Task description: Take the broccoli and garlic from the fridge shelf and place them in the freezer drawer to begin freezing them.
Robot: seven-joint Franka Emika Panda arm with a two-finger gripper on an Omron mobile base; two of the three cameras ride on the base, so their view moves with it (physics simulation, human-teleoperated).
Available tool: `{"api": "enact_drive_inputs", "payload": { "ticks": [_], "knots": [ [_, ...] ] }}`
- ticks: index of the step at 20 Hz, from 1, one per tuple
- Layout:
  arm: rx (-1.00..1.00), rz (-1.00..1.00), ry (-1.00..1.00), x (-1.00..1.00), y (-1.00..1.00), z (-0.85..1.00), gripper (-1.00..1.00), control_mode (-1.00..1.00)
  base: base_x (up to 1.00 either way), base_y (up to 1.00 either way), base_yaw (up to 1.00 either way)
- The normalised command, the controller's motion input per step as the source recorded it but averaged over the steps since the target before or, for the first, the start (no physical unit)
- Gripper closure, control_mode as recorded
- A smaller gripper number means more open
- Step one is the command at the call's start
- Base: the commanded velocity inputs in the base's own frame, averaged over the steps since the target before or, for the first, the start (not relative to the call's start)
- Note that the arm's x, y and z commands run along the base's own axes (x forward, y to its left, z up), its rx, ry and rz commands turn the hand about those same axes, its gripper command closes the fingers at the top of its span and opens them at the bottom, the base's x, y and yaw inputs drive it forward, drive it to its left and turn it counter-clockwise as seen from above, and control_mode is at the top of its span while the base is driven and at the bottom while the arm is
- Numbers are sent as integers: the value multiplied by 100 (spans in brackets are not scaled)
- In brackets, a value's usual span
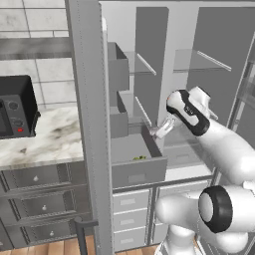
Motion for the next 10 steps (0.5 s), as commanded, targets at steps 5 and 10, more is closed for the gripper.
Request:
{"api": "enact_drive_inputs", "payload": {
  "ticks": [5, 10],
  "knots": [
    [-13, 0, 31, 1, 60, -44, 100, -100, 0, 0, 0],
    [-12, 0, 22, 12, 24, -62, 100, -100, 0, 0, 0]
  ]
}}
